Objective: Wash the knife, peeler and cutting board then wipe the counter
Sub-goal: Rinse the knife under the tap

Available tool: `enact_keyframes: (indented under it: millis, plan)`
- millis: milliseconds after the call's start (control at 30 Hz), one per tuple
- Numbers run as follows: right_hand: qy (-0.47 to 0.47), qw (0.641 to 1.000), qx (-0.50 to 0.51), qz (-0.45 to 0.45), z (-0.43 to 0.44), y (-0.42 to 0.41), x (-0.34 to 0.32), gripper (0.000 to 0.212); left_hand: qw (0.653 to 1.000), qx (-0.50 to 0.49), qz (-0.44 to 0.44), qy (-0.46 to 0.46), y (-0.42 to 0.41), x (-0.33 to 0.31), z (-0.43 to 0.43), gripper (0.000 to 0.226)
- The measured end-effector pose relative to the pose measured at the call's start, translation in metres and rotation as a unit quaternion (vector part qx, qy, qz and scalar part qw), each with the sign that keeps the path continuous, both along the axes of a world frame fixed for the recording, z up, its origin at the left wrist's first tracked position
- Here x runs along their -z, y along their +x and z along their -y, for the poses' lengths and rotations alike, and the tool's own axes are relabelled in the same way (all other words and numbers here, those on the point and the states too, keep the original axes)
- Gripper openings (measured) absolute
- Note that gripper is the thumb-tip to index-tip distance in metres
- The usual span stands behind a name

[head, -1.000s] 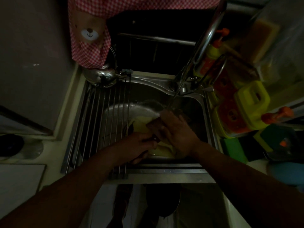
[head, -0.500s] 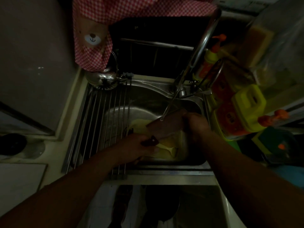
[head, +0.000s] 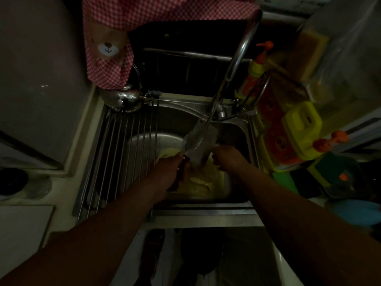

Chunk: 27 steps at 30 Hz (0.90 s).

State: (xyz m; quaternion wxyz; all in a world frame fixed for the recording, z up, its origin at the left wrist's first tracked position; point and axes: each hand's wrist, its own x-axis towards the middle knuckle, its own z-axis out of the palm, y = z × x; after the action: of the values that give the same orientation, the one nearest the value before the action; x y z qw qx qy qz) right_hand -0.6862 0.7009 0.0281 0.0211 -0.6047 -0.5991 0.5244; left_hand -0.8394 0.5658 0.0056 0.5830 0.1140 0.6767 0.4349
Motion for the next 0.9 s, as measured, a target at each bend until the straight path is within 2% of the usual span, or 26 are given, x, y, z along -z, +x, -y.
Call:
enact_keyframes:
  millis: [67,167,267,333,400,500,567,633,800,900]
  plan:
    - [0.019,1.0,0.009,0.009,0.012,0.007,0.004,0.026,0.999,-0.037,0.036,0.004,0.011,-0.005,0.001,0.037]
    - [0.066,0.997,0.023,0.018,0.021,0.015,0.006,0.028,0.996,-0.048,0.073,0.003,0.021,-0.006,0.007,0.038]
    - [0.11,0.991,0.017,0.078,0.023,0.028,-0.001,0.048,0.995,-0.048,0.084,-0.003,0.024,-0.009,0.012,0.047]
    - [0.089,0.989,-0.03,0.113,0.024,0.036,-0.005,0.044,0.995,-0.056,0.083,-0.01,0.023,-0.014,0.01,0.045]
    - [0.044,0.987,-0.084,0.127,0.028,0.042,-0.009,0.037,0.99,-0.059,0.123,-0.027,0.021,-0.023,0.007,0.036]
    - [0.011,0.991,-0.08,0.108,0.037,0.049,-0.009,0.032,0.985,-0.058,0.15,-0.065,0.023,-0.038,0.008,0.03]
    - [-0.003,0.988,-0.111,0.111,0.044,0.05,-0.015,0.027,0.99,-0.04,0.112,-0.069,0.029,-0.044,0.014,0.033]
    - [-0.009,0.983,-0.139,0.12,0.049,0.051,-0.018,0.024,0.997,-0.029,0.039,-0.053,0.034,-0.044,0.023,0.031]
    - [0.003,0.98,-0.174,0.098,0.066,0.045,-0.031,0.035,0.985,-0.007,-0.167,0.033,0.041,-0.053,0.04,0.012]
    - [0.029,0.986,-0.165,0.02,0.077,0.03,-0.039,0.033,0.966,-0.027,-0.249,0.066,0.047,-0.065,0.047,0.032]
